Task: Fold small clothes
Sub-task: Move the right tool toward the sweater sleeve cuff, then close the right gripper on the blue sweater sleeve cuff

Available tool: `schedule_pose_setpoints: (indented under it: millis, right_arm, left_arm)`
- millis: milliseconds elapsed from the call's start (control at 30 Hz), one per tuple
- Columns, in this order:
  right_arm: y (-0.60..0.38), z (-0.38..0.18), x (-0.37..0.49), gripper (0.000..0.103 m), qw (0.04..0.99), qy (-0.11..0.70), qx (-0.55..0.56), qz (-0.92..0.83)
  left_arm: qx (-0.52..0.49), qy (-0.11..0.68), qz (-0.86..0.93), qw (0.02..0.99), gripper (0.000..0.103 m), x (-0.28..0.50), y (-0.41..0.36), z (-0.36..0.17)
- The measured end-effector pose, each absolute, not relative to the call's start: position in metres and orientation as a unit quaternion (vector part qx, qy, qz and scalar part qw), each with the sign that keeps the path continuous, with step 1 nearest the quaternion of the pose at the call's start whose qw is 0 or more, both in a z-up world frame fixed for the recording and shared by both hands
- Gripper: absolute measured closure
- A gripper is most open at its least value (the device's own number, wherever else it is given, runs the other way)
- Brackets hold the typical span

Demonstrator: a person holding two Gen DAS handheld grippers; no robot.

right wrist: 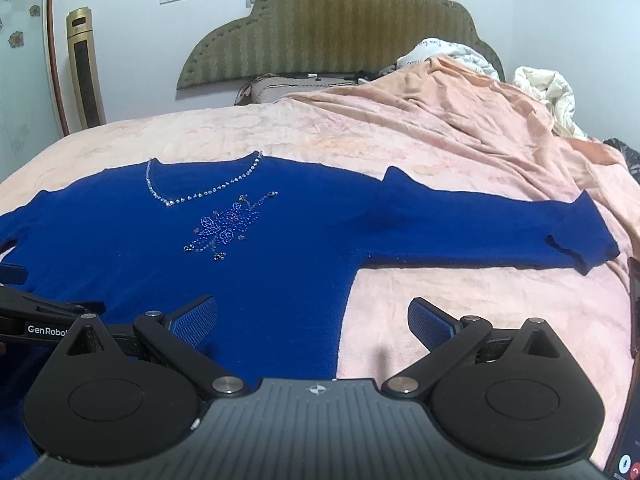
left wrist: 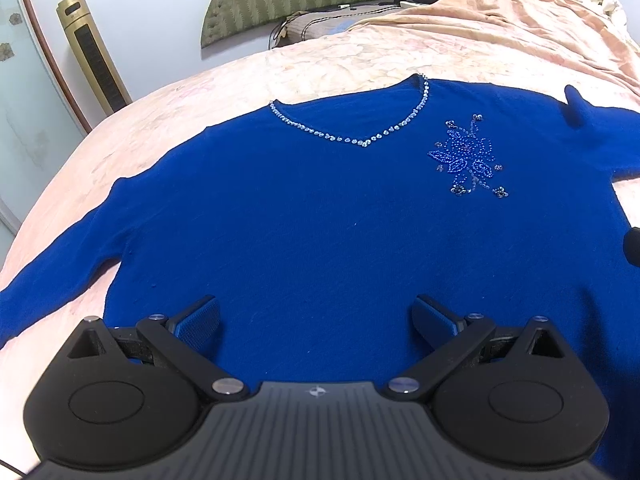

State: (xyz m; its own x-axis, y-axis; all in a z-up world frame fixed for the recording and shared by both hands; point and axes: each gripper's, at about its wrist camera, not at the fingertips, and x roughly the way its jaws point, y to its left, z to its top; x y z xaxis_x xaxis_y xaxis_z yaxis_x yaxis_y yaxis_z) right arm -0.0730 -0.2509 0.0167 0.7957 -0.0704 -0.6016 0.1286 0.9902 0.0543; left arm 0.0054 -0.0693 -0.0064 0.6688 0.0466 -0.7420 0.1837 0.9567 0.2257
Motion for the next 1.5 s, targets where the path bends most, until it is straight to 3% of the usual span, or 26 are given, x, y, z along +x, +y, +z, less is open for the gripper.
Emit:
schedule_pose_setpoints:
  millis: [267,467,733,867,1067,1133,1200,1233,1267,1500]
  right_arm:
    - [-0.257,0.014,-0.071,0.000,0.945,0.319,0.047,-0.058]
    - [-0.276,0.017,-0.072,0.008,0.947,0.312,0.050,-0.057]
    - [-0.368,0.022,-0.054,0.014,0.937,0.304,0.018,-0.171]
    - [-0.428,0.006,-0.027,0.025,0.913,0.332,0.013,-0.237]
    - [-0.473,-0.028,0.009,0.029,0.887,0.377,0.011,-0.266]
    - [-0.481,-0.030,0.010,0.039,0.888,0.371,0.028,-0.270]
    - [-0.491,-0.026,0.010,0.067,0.886,0.364,0.055,-0.282]
    - [-0.494,-0.022,0.008,0.076,0.884,0.362,0.063,-0.289]
    - [-0.498,-0.020,0.007,0.093,0.882,0.361,0.071,-0.296]
    - [-0.511,0.016,-0.025,0.094,0.901,0.282,0.220,-0.247]
  left_arm:
    - [0.146,0.406,-0.043,0.901,0.000,0.010,-0.082,-0.007]
    - [0.143,0.407,-0.057,0.900,0.000,0.014,-0.091,-0.007]
    - [0.136,0.412,-0.062,0.899,0.000,0.018,-0.090,-0.009]
    - [0.140,0.411,-0.063,0.898,0.000,0.016,-0.090,-0.009]
    - [0.148,0.410,-0.065,0.898,0.000,0.016,-0.090,-0.009]
    - [0.150,0.409,-0.064,0.898,0.000,0.017,-0.089,-0.009]
    - [0.149,0.410,-0.063,0.897,0.000,0.018,-0.089,-0.010]
    - [0.147,0.412,-0.063,0.897,0.000,0.018,-0.089,-0.010]
    - [0.147,0.412,-0.064,0.897,0.000,0.018,-0.088,-0.010]
    - [0.147,0.410,-0.055,0.899,0.000,0.023,-0.082,-0.008]
